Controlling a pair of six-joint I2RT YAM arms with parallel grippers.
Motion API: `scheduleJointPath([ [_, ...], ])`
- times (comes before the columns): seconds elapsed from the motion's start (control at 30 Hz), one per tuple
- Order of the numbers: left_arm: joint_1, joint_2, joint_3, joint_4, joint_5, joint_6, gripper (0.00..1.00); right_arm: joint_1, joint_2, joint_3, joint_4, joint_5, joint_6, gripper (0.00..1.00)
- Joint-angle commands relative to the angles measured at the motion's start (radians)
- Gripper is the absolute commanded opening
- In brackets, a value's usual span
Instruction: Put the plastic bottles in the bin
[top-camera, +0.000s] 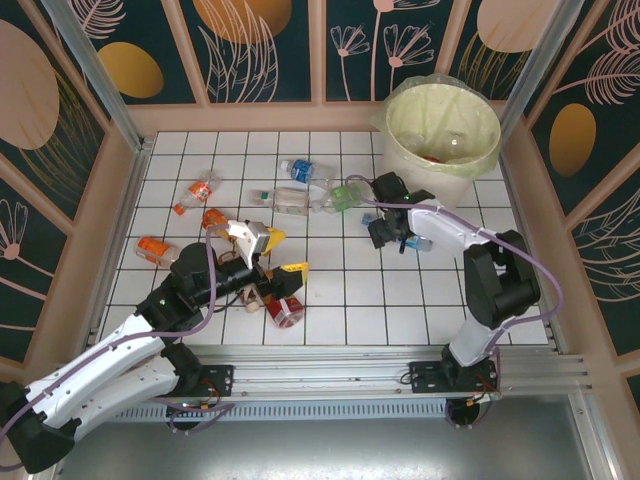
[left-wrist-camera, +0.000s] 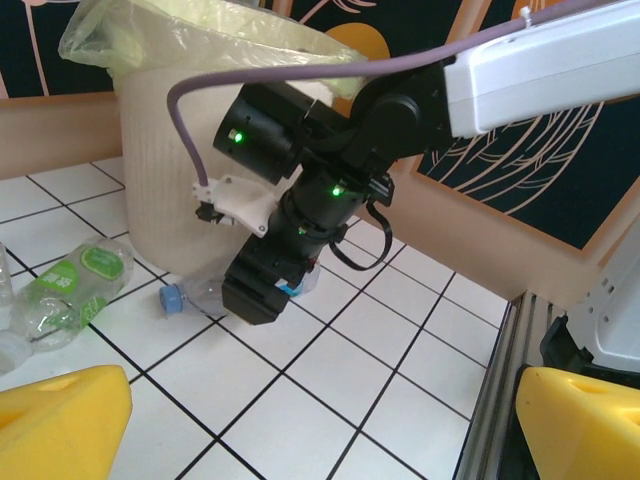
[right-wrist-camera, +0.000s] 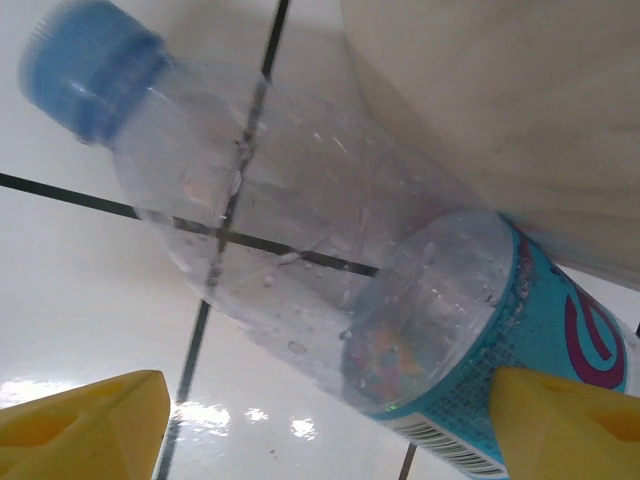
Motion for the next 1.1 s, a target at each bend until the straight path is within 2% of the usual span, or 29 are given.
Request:
scheduleJointPath([
  [0.0,-0.007,-0.011,-0.011,0.020,0.022,0.007,0.99,-0.008,0.044,-0.020,0.025,0.036,-0.021,0.84],
  [0.17,-0.007,-0.010,-0.012,0.021,0.022,0.008,0.99,-0.005,0.069,-0.027,0.042,0.047,-0.023,0.84],
  [0.67,-0.007,-0.005,-0.013,0.023,0.021,0.007,0.99,0.031,0.135,-0.012,0.113,0.184,-0.055,0.86],
  [0.87,-0.007,-0.007,-0.013,0.023,0.021,0.005,0.99,0.057,0.150,-0.013,0.126,0.194,-0.051,0.86],
  [1.07,-0.007,-0.007,-0.013,0.025,0.023,0.006,0.99,0.065,0.141,-0.015,0.119,0.131,-0.033,0.81],
])
